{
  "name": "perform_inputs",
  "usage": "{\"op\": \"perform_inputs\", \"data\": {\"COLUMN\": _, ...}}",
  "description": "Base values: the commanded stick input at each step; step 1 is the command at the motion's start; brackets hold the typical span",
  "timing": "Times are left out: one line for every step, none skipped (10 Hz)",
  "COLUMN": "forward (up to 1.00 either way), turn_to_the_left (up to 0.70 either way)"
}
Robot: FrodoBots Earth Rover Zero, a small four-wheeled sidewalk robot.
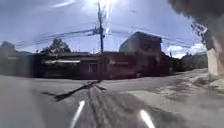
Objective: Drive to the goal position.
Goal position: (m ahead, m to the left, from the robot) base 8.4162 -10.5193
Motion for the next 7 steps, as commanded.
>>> {"op": "perform_inputs", "data": {"forward": 1.0, "turn_to_the_left": 0.22}}
{"op": "perform_inputs", "data": {"forward": 1.0, "turn_to_the_left": 0.14}}
{"op": "perform_inputs", "data": {"forward": 1.0, "turn_to_the_left": 0.06}}
{"op": "perform_inputs", "data": {"forward": 1.0, "turn_to_the_left": -0.17}}
{"op": "perform_inputs", "data": {"forward": 1.0, "turn_to_the_left": -0.39}}
{"op": "perform_inputs", "data": {"forward": 1.0, "turn_to_the_left": -0.4}}
{"op": "perform_inputs", "data": {"forward": 1.0, "turn_to_the_left": -0.4}}
